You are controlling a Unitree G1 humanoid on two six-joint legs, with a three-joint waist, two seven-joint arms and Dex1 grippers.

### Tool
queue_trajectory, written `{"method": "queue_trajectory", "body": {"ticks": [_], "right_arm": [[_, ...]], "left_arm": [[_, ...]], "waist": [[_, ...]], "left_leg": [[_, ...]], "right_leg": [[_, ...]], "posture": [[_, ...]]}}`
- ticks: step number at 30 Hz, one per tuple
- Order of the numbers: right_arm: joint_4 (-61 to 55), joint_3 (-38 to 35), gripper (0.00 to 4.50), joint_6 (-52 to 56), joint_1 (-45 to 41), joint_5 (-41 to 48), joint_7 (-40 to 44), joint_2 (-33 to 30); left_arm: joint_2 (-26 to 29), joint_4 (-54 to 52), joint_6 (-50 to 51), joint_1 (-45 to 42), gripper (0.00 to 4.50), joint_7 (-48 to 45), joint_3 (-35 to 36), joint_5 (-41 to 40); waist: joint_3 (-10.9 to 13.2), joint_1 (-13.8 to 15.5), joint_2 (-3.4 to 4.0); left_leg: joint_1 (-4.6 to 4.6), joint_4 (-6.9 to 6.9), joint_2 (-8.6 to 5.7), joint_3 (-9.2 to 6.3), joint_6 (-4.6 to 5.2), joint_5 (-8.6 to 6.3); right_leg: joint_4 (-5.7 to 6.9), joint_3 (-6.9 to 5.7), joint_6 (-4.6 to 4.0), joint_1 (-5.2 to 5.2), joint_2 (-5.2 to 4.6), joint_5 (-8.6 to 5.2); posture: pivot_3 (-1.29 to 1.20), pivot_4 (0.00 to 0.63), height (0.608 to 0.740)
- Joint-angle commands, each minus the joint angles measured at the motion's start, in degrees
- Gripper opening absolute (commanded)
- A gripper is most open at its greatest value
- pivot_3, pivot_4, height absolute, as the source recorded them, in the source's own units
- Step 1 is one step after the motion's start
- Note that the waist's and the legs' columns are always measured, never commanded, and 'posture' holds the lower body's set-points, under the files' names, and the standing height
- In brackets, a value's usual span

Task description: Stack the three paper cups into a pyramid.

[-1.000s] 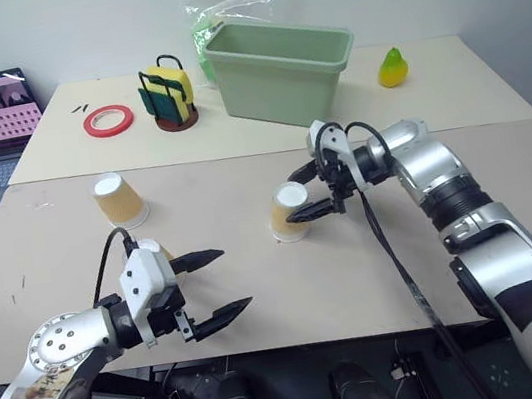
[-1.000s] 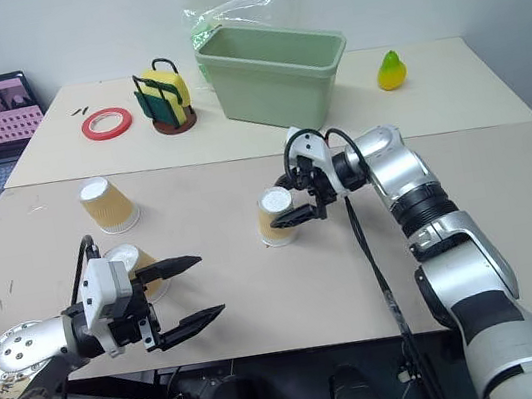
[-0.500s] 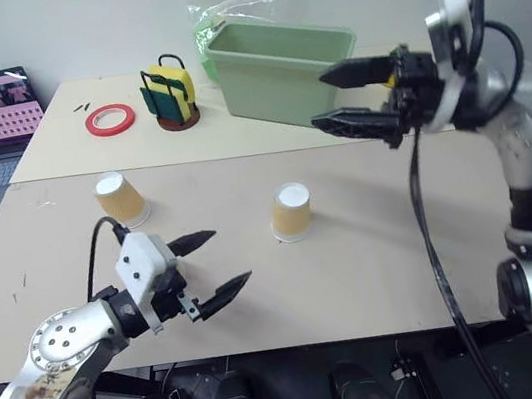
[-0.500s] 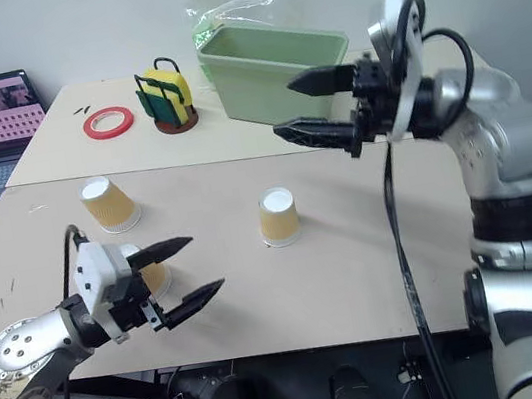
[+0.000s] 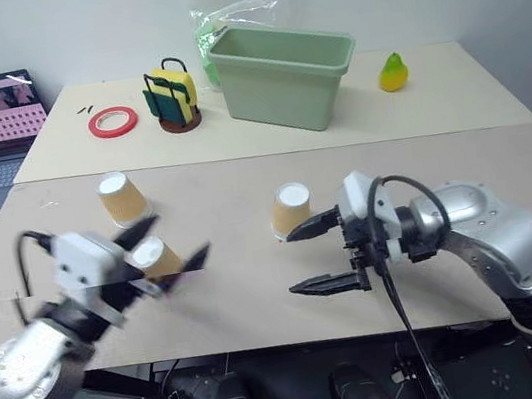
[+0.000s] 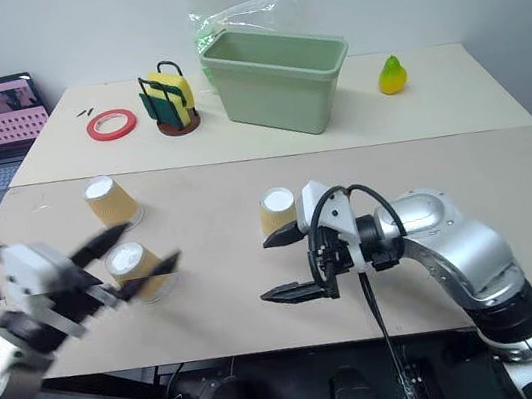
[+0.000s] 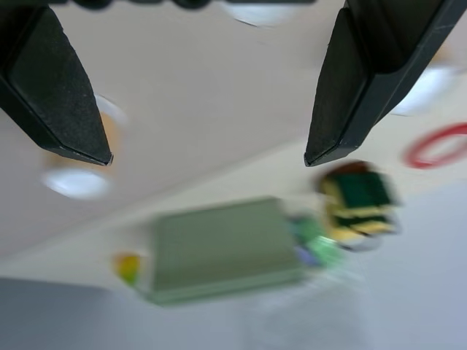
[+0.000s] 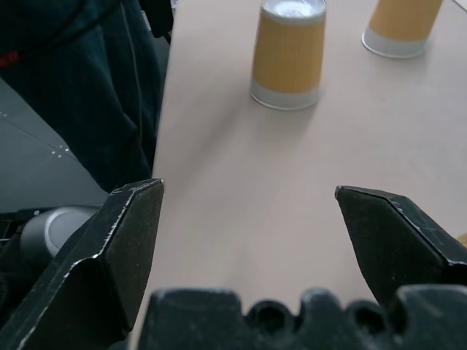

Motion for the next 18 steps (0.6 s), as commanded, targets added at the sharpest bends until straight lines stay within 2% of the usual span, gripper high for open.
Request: {"method": "queue_trajectory", "body": {"ticks": [1,4,7,8,12,18], "right_arm": [[2.76,1.04,4.46,-4.19,-1.60,-1.77,0.87,1.20],[6.61,2.42,4.46,-6.68,-2.73,-3.78,1.21,2.59],[8.69,2.70,4.46,-7.86,-3.30,-4.62,1.45,3.62],[9.19,2.80,4.46,-8.16,-3.43,-4.95,1.49,3.90],[9.61,2.66,4.46,-8.56,-3.35,-5.80,0.96,4.33],[8.28,1.12,4.46,-7.75,-2.79,-5.84,-0.48,3.65]], "left_arm": [[-1.74,-0.49,-0.22,7.87,4.50,-0.53,9.96,-0.23],[-4.79,-1.29,-2.34,20.23,4.50,-7.25,14.98,-2.16],[-7.11,-0.30,-5.96,29.84,4.50,-14.59,14.10,-0.98],[-7.38,0.38,-7.01,31.36,4.50,-16.14,13.10,-0.67],[-6.51,3.84,-10.75,31.81,4.50,-19.90,7.87,2.63],[-3.20,10.09,-13.21,25.58,4.50,-22.12,2.06,6.35]], "waist": [[0.01,-0.62,-0.02],[0.05,-1.80,-0.07],[0.09,-1.76,-0.16],[0.10,-1.63,-0.17],[0.06,-0.41,-0.24],[0.03,-0.10,-0.28]], "left_leg": [[-0.01,-0.04,0.00,0.00,0.00,0.00],[-0.05,-0.05,0.00,0.02,-0.11,-0.14],[-0.04,-0.02,0.03,-0.02,-0.13,-0.14],[0.02,0.06,0.05,-0.01,-0.15,-0.14],[0.02,0.19,0.04,0.01,-0.57,-0.40],[-0.08,0.11,0.06,0.04,-0.27,-0.22]], "right_leg": [[0.00,0.00,0.16,0.00,0.00,0.09],[0.02,0.02,0.13,-0.12,-0.01,0.07],[0.11,-0.04,0.07,-0.31,0.01,0.03],[0.11,-0.05,-0.38,-0.36,0.00,-0.23],[0.08,-0.04,-0.40,-0.36,-0.03,-0.24],[0.06,-0.03,-0.49,-0.43,-0.01,-0.33]], "posture": [[0.00,0.150,0.656],[0.00,0.150,0.656],[0.00,0.150,0.656],[0.00,0.150,0.656],[0.00,0.150,0.656],[0.00,0.150,0.656]]}}
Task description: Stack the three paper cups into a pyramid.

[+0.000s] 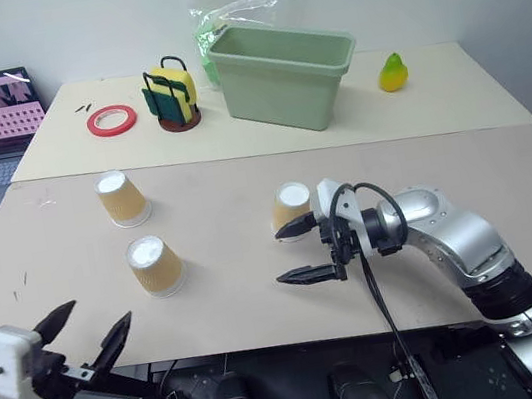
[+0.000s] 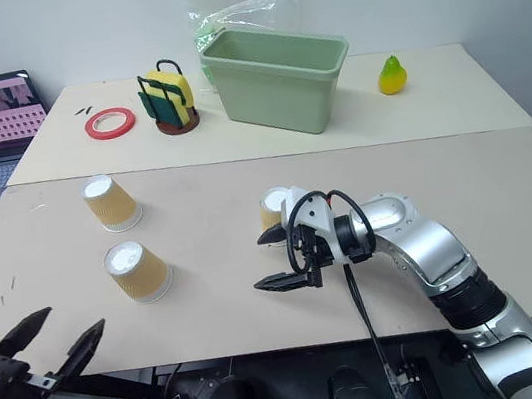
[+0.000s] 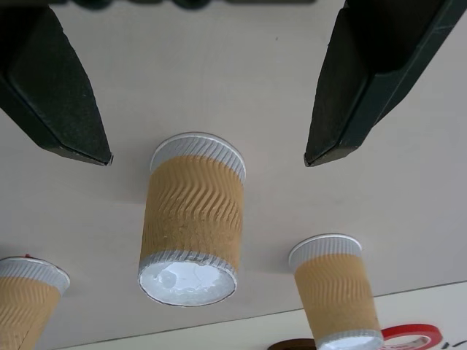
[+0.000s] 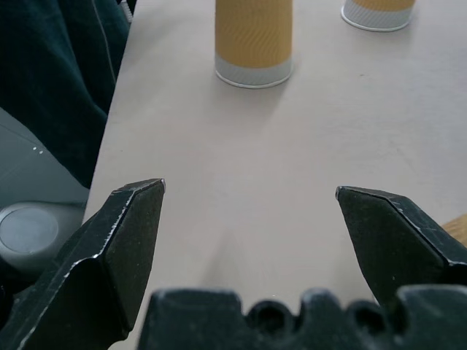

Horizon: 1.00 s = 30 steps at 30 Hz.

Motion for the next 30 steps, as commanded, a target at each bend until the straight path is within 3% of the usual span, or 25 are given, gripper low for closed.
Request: {"method": "queue_trajectory", "body": {"ticks": [1,6,12,14,30], "right_arm": [[-2.43,-2.96,4.46,-0.29,-0.37,0.09,-1.21,-1.01],[-5.25,-5.73,4.46,1.51,1.61,1.04,-3.58,-2.87],[-7.75,-8.14,4.46,3.17,3.72,1.68,-5.72,-4.44],[-8.28,-8.70,4.46,3.46,4.32,1.73,-6.35,-4.70],[-10.89,-10.62,4.46,5.28,5.80,2.41,-9.32,-6.29]], "left_arm": [[2.74,3.78,-2.06,-4.23,4.50,-1.30,-3.68,2.80],[5.62,11.06,-4.68,-15.86,4.50,-1.38,-13.11,9.03],[7.50,14.04,-3.00,-24.86,4.50,-2.12,-16.93,9.24],[7.93,14.44,-1.42,-26.94,4.50,-1.81,-17.85,8.87],[8.24,16.75,2.09,-29.03,4.50,-2.97,-21.17,8.27]], "waist": [[0.00,0.03,0.00],[0.00,0.25,-0.01],[-0.01,-0.07,-0.04],[-0.01,-0.14,-0.03],[0.00,-0.04,-0.04]], "left_leg": [[0.00,-0.05,0.00,-0.01,0.01,0.00],[0.02,-0.02,0.00,-0.01,0.01,0.02],[0.02,-0.05,0.00,-0.01,0.02,0.02],[0.01,-0.11,0.00,-0.01,0.03,0.03],[0.01,-0.08,0.00,-0.01,0.04,0.04]], "right_leg": [[0.00,0.00,0.01,-0.01,0.02,0.00],[0.02,-0.01,0.03,0.04,0.03,0.02],[0.02,0.00,0.04,0.12,0.03,0.03],[0.02,0.01,0.39,0.22,0.04,0.22],[0.02,0.00,0.45,0.23,0.04,0.24]], "posture": [[0.00,0.150,0.656],[0.00,0.150,0.656],[0.00,0.150,0.656],[0.00,0.150,0.656],[0.00,0.150,0.656]]}}
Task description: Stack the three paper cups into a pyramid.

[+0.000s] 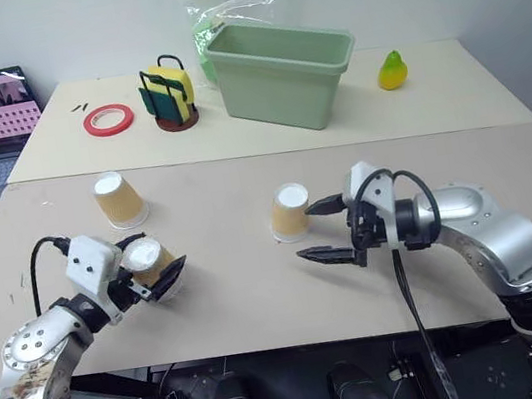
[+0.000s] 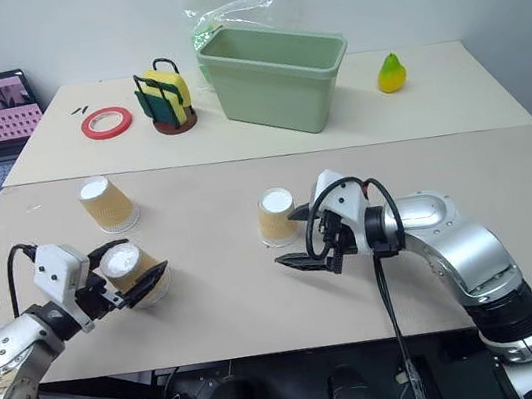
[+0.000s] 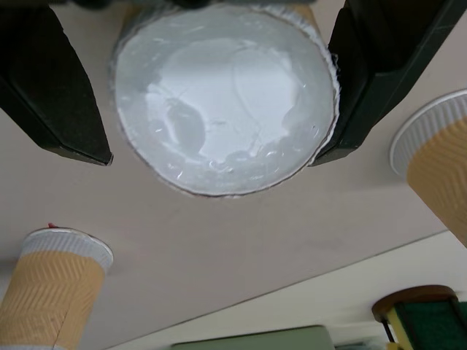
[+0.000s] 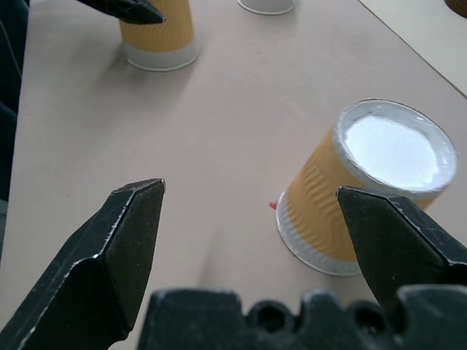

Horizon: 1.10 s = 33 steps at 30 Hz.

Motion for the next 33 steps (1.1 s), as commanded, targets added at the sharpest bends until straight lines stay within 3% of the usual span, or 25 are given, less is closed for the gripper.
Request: {"method": "queue_trajectory", "body": {"ticks": [1,3,6,7,11,19,25,33], "right_arm": [[-2.65,-2.09,4.50,0.33,0.09,1.14,-0.60,-0.54],[-2.82,-2.27,4.50,0.44,0.09,1.06,-0.78,-0.69],[-2.94,-2.55,4.50,0.61,0.20,0.99,-1.03,-0.97],[-2.96,-2.61,4.50,0.73,0.22,0.99,-1.10,-1.06],[-2.97,-2.70,4.50,0.81,0.29,0.81,-1.36,-1.36],[-0.38,-5.29,4.50,-0.24,-1.24,-0.69,-3.88,-2.66],[0.25,-7.74,4.50,-0.41,-2.64,-0.83,-4.93,-3.70],[-1.63,-9.73,4.50,0.16,0.21,-0.57,-6.07,-4.86]], "left_arm": [[0.54,-0.50,1.06,-0.03,4.24,-0.24,-0.29,-0.38],[0.22,-0.53,0.83,-0.02,3.80,-0.27,-0.61,-0.18],[-0.21,-0.33,0.59,-0.92,2.71,0.04,-0.87,-0.18],[-0.25,-0.24,0.58,-1.23,2.57,0.08,-1.00,-0.17],[-0.32,0.52,-0.23,-3.10,2.57,0.41,-2.16,0.90],[-4.09,4.45,-0.58,-18.48,2.57,-1.58,-11.88,1.89],[-7.10,13.73,-1.72,-27.80,2.57,-3.27,-19.16,5.96],[-12.16,27.60,-8.03,-34.42,2.57,-6.36,-23.46,10.02]], "waist": [[0.00,0.00,0.00],[0.00,0.00,0.00],[0.00,0.00,0.00],[0.00,0.00,0.00],[0.00,0.14,0.00],[0.01,0.81,-0.01],[0.01,0.63,0.01],[0.01,0.50,0.01]], "left_leg": [[0.00,-0.01,0.00,0.00,0.00,0.00],[0.00,-0.01,0.00,0.00,0.00,0.00],[0.00,0.00,0.00,0.00,0.00,0.00],[0.00,-0.01,0.00,0.00,0.00,0.00],[0.00,0.00,0.00,0.00,0.00,0.00],[-0.01,0.07,-0.02,0.00,0.02,0.02],[0.00,0.04,-0.02,-0.01,0.04,0.02],[0.00,0.04,-0.02,-0.05,0.06,0.04]], "right_leg": [[0.00,0.00,0.00,0.00,0.00,0.00],[0.00,0.00,0.00,0.01,0.00,0.00],[0.00,0.01,0.00,0.02,0.00,0.00],[0.00,0.01,0.00,0.02,0.00,0.00],[0.00,0.00,0.00,0.02,0.00,0.00],[-0.01,0.00,0.07,0.14,0.01,0.04],[-0.01,0.02,0.10,0.15,0.04,0.05],[-0.01,0.01,0.12,0.22,0.06,0.05]], "posture": [[0.00,0.150,0.656],[0.00,0.150,0.656],[0.00,0.150,0.656],[0.00,0.150,0.656],[0.00,0.150,0.656],[0.00,0.150,0.656],[0.00,0.150,0.656],[0.00,0.150,0.656]]}}
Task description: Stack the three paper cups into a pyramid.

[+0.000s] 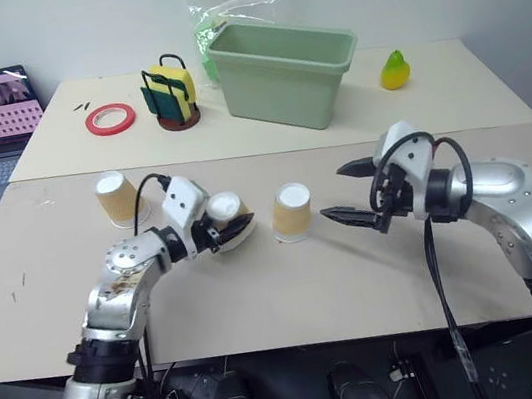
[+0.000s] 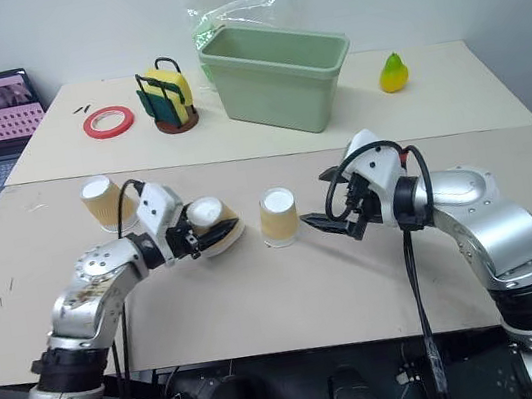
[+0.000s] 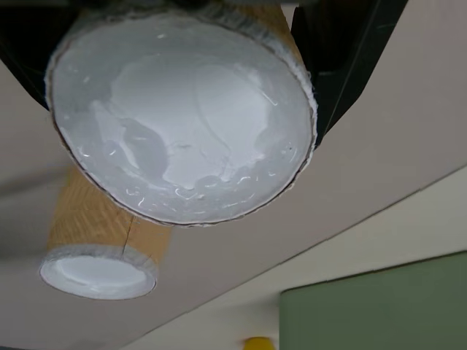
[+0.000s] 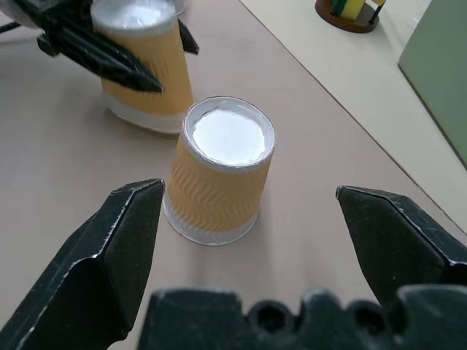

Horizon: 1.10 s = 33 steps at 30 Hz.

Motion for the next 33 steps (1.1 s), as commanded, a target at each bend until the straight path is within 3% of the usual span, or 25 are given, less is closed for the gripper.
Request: {"method": "queue_trajectory", "body": {"ticks": [1,15,28,30,33], "right_arm": [[-3.17,-3.00,4.50,-0.13,0.91,0.19,-1.34,-1.05],[-5.36,-4.05,4.50,1.35,2.51,0.93,-3.14,-1.87],[-5.27,-3.66,4.50,1.26,2.33,0.89,-3.66,-1.69],[-5.36,-3.61,4.50,1.30,2.33,0.94,-3.76,-1.66],[-5.39,-3.52,4.50,1.21,2.26,1.01,-3.70,-1.61]], "left_arm": [[-2.13,3.67,-4.32,-3.62,2.57,-1.85,-1.55,1.73],[-6.42,9.30,-7.99,-6.96,2.57,-3.81,-2.45,4.32],[-6.62,8.87,-7.56,-6.89,2.57,-3.88,-1.87,4.20],[-6.57,8.71,-7.69,-6.81,3.54,-3.99,-1.83,4.16],[-6.48,8.41,-7.60,-6.94,4.44,-3.74,-1.74,4.31]], "waist": [[0.00,0.15,0.00],[0.00,0.17,0.01],[0.00,0.17,0.01],[0.00,0.17,0.01],[0.01,0.17,0.01]], "left_leg": [[0.00,0.00,0.00,0.00,0.00,0.00],[0.03,0.01,-0.02,-0.04,0.02,0.01],[0.03,0.01,-0.03,-0.06,0.02,0.01],[0.03,0.01,-0.03,-0.06,0.02,0.01],[0.03,0.01,-0.03,-0.06,0.02,0.01]], "right_leg": [[0.00,0.00,0.00,0.02,0.00,0.00],[0.00,0.00,0.04,0.10,0.00,0.00],[-0.01,-0.01,0.05,0.13,0.00,-0.01],[-0.01,-0.01,0.05,0.13,0.00,-0.01],[-0.01,-0.01,0.05,0.13,0.00,-0.01]], "posture": [[0.00,0.150,0.656],[0.00,0.150,0.656],[0.00,0.150,0.656],[0.00,0.150,0.656],[0.00,0.150,0.656]]}}
